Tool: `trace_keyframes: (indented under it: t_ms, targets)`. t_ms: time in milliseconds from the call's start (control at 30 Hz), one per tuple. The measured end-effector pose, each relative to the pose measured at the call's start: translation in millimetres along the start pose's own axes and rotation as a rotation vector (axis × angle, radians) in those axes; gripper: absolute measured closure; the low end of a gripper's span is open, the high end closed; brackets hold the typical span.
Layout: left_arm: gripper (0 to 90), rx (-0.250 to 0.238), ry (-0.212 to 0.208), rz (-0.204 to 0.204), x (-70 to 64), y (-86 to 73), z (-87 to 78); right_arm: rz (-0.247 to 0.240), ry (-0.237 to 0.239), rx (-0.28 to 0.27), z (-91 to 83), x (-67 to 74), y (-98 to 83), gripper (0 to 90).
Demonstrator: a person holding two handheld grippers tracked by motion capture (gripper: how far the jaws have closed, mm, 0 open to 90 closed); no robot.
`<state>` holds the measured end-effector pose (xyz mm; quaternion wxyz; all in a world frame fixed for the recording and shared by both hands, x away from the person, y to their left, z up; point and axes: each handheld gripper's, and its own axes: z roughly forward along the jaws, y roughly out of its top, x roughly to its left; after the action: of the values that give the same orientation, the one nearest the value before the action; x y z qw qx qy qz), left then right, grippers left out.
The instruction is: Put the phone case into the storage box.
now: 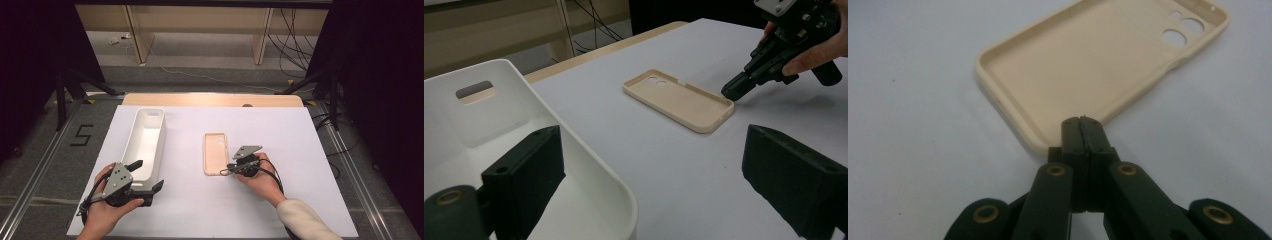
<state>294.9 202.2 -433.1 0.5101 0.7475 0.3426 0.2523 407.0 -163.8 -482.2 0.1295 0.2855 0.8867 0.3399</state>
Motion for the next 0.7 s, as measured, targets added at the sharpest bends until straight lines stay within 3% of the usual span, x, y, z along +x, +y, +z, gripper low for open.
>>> trace_keyframes:
  t_ms: [400, 567, 700]
  targets:
    - [9.5, -0.001, 0.002, -0.002, 0.1, 0.2, -0.1, -0.012, -0.005, 0.002, -0.8, 0.1, 0.1, 90.0]
    - [9.7, -0.004, -0.003, -0.002, -0.5, 0.7, 0.7, 0.001, -0.029, -0.026, -10.3, -5.7, -1.4, 77.4]
    - [10.0, -0.006, -0.006, -0.009, -0.8, 0.4, 0.2, 0.004, -0.045, -0.071, -22.7, -12.6, -3.9, 60.4]
